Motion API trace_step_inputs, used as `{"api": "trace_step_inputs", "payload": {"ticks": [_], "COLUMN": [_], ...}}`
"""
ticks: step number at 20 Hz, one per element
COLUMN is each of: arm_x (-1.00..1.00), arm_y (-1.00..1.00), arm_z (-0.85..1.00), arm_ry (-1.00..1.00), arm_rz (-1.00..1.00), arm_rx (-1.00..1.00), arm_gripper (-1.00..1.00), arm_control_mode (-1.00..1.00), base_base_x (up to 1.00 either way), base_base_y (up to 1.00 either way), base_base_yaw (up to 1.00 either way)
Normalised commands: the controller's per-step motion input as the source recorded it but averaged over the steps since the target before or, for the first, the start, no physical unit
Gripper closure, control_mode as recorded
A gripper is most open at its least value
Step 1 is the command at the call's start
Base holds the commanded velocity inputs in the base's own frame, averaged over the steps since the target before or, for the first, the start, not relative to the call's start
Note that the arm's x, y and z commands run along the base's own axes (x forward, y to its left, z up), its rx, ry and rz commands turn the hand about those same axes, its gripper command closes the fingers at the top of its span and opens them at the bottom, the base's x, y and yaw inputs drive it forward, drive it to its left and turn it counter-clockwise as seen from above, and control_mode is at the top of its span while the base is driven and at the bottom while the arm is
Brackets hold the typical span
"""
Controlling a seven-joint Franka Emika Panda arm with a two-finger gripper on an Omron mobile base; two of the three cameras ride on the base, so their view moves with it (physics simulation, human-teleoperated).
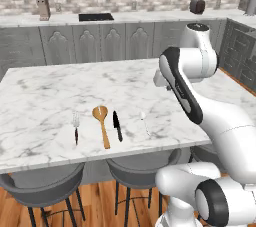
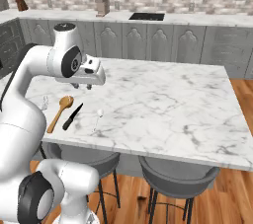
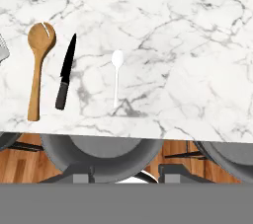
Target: Pick up the metallic utensils from the counter and place them in the open drawer. Make sure not to pick up any wooden utensils.
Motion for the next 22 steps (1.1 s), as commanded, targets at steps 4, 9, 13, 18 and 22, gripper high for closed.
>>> {"api": "trace_step_inputs", "payload": {"ticks": [4,9,13,18,22], "arm_x": [-0.06,-0.21,0.0,0.0,0.0], "arm_y": [-0.04,0.31,0.0,0.0,0.0], "arm_z": [-0.03,-0.28,0.0,0.0,0.0], "arm_ry": [0.0,0.01,0.0,0.0,0.0], "arm_rz": [0.0,0.02,0.0,0.0,0.0], "arm_rx": [0.0,0.0,0.0,0.0,0.0], "arm_gripper": [-1.0,-1.0,-1.0,-1.0,-1.0], "arm_control_mode": [-1.0,-1.0,1.0,1.0,1.0], "base_base_x": [0.0,0.0,0.0,0.14,0.42], "base_base_y": [0.0,0.0,1.0,0.75,-0.06], "base_base_yaw": [0.0,0.0,0.0,0.0,0.0]}}
